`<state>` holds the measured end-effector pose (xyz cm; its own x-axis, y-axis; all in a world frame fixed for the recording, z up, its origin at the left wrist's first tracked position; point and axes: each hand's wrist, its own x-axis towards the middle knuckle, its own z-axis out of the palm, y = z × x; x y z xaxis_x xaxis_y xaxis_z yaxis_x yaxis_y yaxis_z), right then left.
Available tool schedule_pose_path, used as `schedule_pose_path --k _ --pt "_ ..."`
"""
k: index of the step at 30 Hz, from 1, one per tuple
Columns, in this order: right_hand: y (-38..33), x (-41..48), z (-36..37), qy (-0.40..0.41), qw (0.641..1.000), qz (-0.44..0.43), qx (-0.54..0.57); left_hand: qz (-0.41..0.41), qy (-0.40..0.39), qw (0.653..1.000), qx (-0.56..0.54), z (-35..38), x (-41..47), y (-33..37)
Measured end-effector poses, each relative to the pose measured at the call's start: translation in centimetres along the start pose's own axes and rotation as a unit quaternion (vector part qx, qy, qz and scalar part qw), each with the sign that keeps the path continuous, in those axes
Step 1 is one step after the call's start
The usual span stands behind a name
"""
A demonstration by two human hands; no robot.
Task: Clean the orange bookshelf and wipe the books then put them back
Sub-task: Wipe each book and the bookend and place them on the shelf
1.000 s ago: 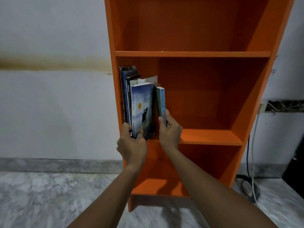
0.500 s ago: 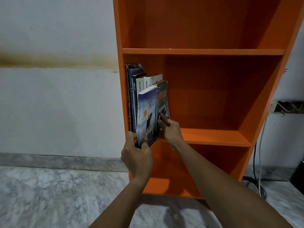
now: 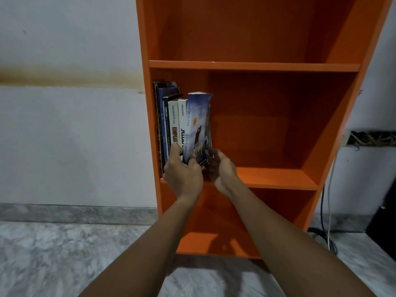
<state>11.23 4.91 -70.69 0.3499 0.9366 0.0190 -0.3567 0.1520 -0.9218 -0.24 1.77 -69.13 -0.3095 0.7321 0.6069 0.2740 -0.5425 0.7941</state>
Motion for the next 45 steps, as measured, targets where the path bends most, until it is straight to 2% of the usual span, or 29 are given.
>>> schedule_pose_path --k 5,8,11,15,18,20,22,24,25,27,29,32,34,37,41,45 --pt "-0.1 0.0 -0.7 -0.018 0.976 -0.152 -0.154 -0.029 0.003 1.0 0.009 1.5 -0.8 -1.0" --pt "-0.3 0.5 -1.3 -0.048 0.969 -0.164 -0.176 -0.046 -0.01 0.999 -0.002 2.8 -1.3 -1.7" --pt "-1.6 0.2 -1.1 -0.086 0.966 -0.139 -0.198 -0.074 -0.034 0.996 -0.029 3.4 -1.5 -2.2" --pt "-3.0 0.1 -1.0 -0.136 0.969 -0.095 -0.184 -0.068 -0.144 0.987 -0.029 2.4 -2.1 -3.1" --pt "-3.1 0.2 -1.1 -0.167 0.962 -0.102 -0.189 -0.019 -0.285 0.957 -0.056 0.6 -1.8 -4.2" --pt "-2.7 0.2 -1.3 -0.175 0.959 -0.116 -0.188 0.005 -0.331 0.942 -0.047 -0.4 -1.4 -4.8" --pt "-2.2 0.4 -1.4 -0.155 0.961 -0.132 -0.189 0.035 -0.29 0.956 0.018 -1.0 -1.1 -5.1" --pt "-1.6 0.4 -1.0 -0.117 0.959 -0.167 -0.196 0.061 -0.174 0.978 0.098 -1.1 -0.6 -4.8" --pt "-1.4 0.4 -0.9 -0.093 0.955 -0.183 -0.213 0.072 -0.128 0.982 0.122 -1.0 -0.4 -4.4" --pt "-0.9 0.4 -0.8 -0.055 0.939 -0.209 -0.268 0.087 -0.089 0.981 0.148 -0.5 0.2 -3.3" --pt "-0.7 0.6 -1.3 -0.048 0.929 -0.213 -0.3 0.087 -0.08 0.98 0.158 0.1 0.6 -2.5" --pt "-0.9 1.1 -1.6 -0.119 0.936 -0.16 -0.289 0.069 -0.06 0.982 0.165 0.8 0.9 -2.4" --pt "-1.1 1.5 -1.2 -0.138 0.936 -0.14 -0.291 0.07 -0.067 0.981 0.169 1.1 1.1 -3.1" --pt "-1.1 2.3 -0.7 -0.123 0.941 -0.129 -0.289 0.081 -0.089 0.975 0.184 1.4 1.3 -4.2" --pt "-1.4 3.3 -0.6 -0.075 0.971 -0.085 -0.209 0.114 -0.103 0.966 0.21 1.6 0.7 -5.5" --pt "-1.7 5.3 -0.3 -0.046 0.97 -0.039 -0.234 0.112 -0.1 0.968 0.201 2.1 -0.1 -6.3"
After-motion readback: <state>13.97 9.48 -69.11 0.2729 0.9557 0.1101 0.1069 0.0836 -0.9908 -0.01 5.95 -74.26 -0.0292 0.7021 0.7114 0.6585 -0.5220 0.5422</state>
